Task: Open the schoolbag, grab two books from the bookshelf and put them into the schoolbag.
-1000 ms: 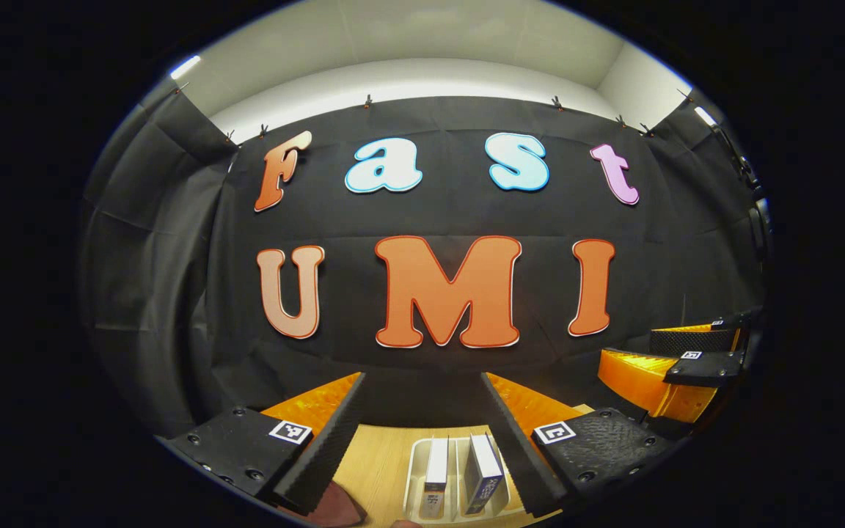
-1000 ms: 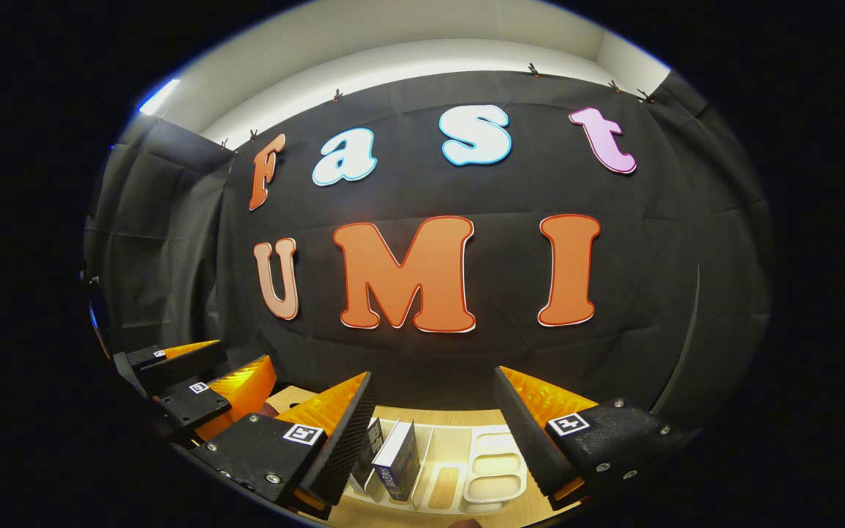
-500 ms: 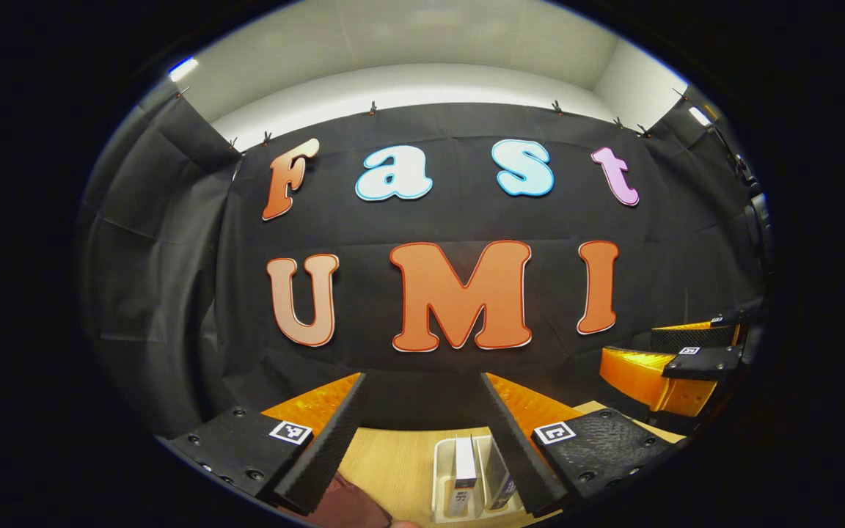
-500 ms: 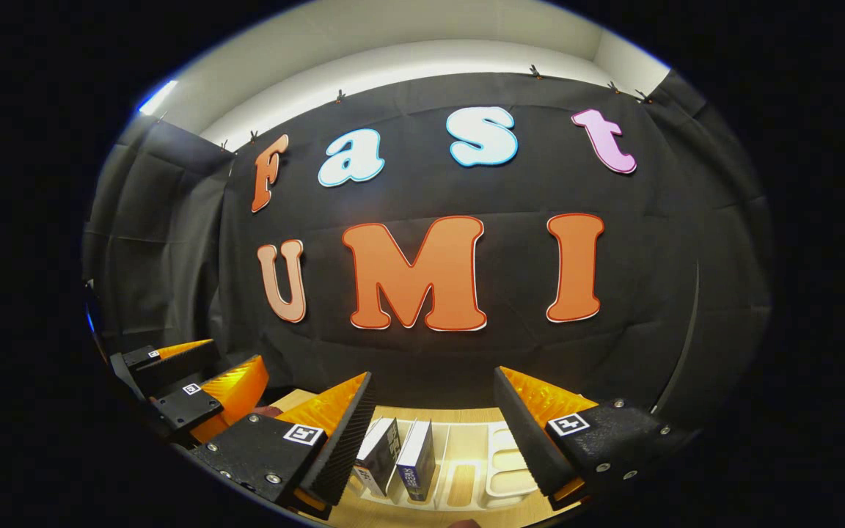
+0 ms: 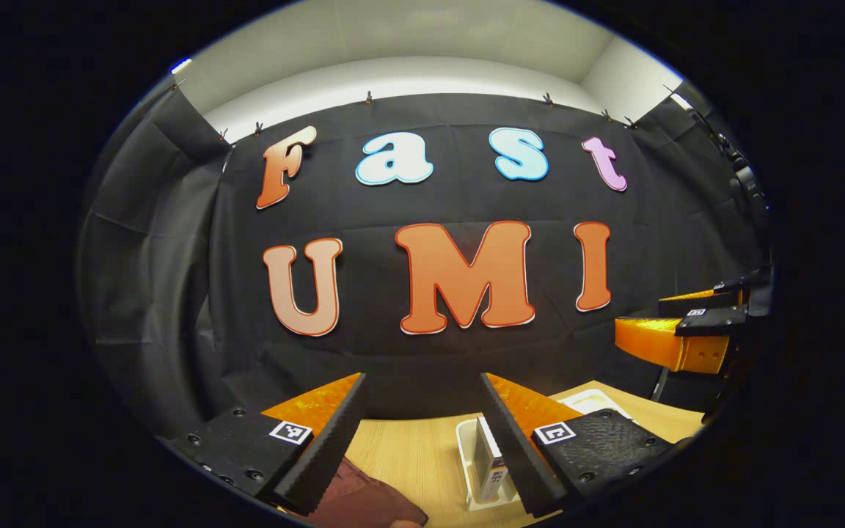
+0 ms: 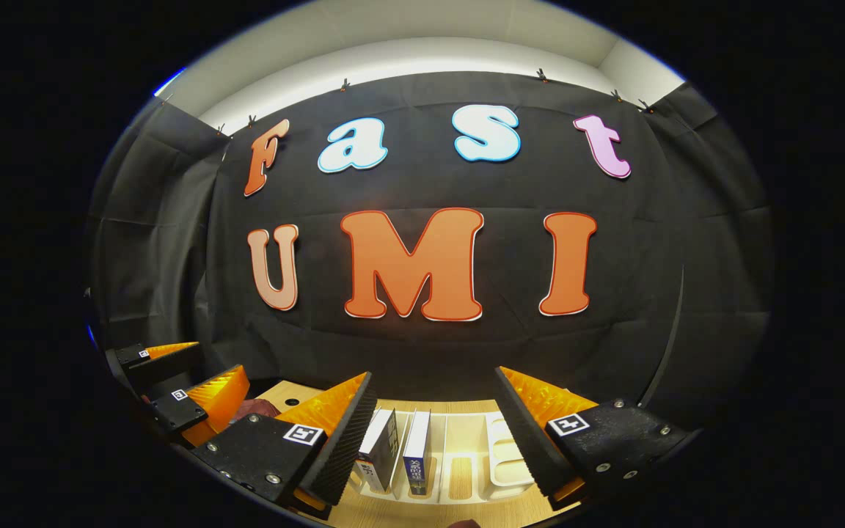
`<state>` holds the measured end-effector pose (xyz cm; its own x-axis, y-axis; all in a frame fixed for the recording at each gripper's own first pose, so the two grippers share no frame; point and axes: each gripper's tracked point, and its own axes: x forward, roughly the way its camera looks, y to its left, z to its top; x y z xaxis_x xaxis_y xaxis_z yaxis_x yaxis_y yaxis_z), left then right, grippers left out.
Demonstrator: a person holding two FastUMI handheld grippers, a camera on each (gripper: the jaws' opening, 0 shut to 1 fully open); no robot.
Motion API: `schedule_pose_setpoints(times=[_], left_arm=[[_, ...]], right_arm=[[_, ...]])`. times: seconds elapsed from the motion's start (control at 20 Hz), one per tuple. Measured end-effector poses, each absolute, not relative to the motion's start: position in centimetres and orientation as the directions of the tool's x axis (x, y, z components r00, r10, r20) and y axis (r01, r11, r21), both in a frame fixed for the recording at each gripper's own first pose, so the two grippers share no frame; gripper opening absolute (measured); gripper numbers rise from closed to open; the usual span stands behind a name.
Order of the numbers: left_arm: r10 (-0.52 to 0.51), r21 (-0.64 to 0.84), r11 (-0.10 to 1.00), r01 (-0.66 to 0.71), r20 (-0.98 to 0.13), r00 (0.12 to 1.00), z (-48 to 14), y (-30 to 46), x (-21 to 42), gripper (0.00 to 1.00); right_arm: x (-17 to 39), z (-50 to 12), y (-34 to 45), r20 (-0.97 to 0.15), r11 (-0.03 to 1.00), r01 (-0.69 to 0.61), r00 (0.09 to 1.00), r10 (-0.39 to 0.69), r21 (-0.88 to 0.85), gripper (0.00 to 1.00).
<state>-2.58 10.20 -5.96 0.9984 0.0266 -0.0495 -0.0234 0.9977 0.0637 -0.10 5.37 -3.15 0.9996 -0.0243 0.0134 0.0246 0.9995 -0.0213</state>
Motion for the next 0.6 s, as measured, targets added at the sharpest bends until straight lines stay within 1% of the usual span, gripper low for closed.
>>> schedule_pose_setpoints(times=[0.15,0.35,0.6], left_arm=[[0.042,0.074,0.997,-0.037,-0.072,0.997,-7.6,11.1,-2.5,0.94],[0.09,0.14,0.988,-0.071,-0.138,0.986,-11.5,12.1,-3.0,0.95],[0.156,0.281,0.957,-0.072,-0.29,0.944,-18.7,13.3,-3.8,0.94]], right_arm=[[0.7,-3.6,5.6,0.007,1.0,0.002,1.0,-0.001,-0.027,0.95],[1.9,-3.4,4.5,0.019,0.999,-0.02,1.0,0.02,-0.034,0.95],[3.5,-3.8,2.4,0.014,0.998,-0.05,0.999,0.051,-0.037,0.95]])
